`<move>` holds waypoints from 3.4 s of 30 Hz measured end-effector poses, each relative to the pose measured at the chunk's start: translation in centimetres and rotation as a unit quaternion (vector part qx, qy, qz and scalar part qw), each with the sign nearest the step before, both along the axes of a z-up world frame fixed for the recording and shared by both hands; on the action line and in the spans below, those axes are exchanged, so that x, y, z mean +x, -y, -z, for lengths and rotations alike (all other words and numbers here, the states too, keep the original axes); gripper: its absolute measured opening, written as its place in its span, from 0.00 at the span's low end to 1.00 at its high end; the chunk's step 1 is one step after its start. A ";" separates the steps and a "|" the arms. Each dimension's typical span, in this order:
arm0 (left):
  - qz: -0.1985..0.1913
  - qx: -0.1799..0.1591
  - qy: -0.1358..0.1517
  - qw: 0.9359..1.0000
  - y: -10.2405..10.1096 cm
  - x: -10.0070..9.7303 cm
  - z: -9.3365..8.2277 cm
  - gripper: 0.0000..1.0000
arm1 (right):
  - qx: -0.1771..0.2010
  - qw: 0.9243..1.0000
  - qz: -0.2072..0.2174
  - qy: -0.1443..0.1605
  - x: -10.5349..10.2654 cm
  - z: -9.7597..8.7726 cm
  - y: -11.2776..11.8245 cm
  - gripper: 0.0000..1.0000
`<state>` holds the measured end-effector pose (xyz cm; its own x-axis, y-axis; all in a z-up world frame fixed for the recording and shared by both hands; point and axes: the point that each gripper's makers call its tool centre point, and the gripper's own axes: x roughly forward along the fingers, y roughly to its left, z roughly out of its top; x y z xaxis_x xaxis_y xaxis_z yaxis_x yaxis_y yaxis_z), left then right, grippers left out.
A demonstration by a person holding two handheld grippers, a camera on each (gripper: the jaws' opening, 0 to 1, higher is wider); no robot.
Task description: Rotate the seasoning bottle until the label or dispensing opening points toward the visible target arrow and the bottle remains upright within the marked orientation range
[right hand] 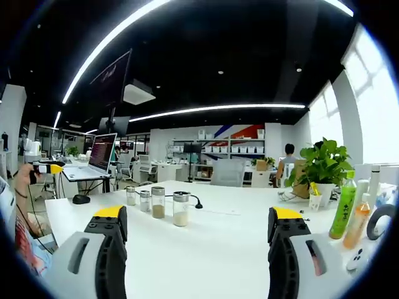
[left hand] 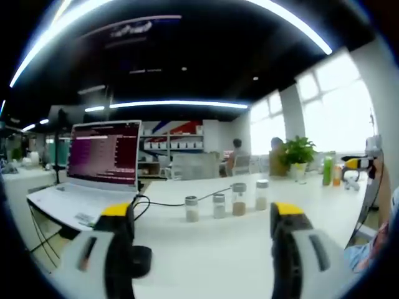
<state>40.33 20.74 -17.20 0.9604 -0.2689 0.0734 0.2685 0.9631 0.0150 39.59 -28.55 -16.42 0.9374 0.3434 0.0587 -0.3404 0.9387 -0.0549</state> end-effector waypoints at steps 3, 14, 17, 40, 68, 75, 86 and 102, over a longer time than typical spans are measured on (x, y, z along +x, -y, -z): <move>-0.001 -0.001 0.001 1.000 -0.1 0.0 -0.1 0.95 | 0.001 1.000 0.000 -0.003 0.0 0.1 0.0 0.96; 0.002 0.001 0.001 1.000 0.1 -0.1 -0.1 0.95 | -0.001 1.000 0.004 -0.007 0.1 0.2 0.3 0.96; 0.002 -0.002 0.001 1.000 0.1 -0.1 0.0 0.95 | -0.004 1.000 0.009 -0.001 0.1 0.1 0.4 0.97; -0.016 -0.004 0.006 1.000 -1.1 -0.4 -0.3 0.95 | -0.007 1.000 0.015 0.007 0.0 -0.1 0.6 0.97; -0.003 0.002 -0.001 1.000 0.0 -0.4 0.1 0.95 | -0.005 1.000 -0.017 -0.013 0.9 0.3 -2.9 0.97; -0.001 0.006 0.002 1.000 0.0 -0.4 0.0 0.95 | -0.008 0.999 -0.039 -0.007 1.4 -0.5 -5.1 0.96; 0.001 0.002 -0.004 1.000 -0.1 -0.4 0.3 0.95 | -0.012 0.997 -0.076 -0.018 2.3 -0.2 -8.9 0.95; 0.000 0.002 -0.008 1.000 -0.2 -0.1 0.5 0.94 | -0.020 0.994 -0.103 -0.017 4.6 -1.3 -12.5 0.93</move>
<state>40.21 20.95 -17.72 0.9612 -0.2699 0.0571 0.2696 0.9629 0.0146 44.19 -16.07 -15.12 0.8483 0.5294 0.0100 -0.5272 0.8463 -0.0760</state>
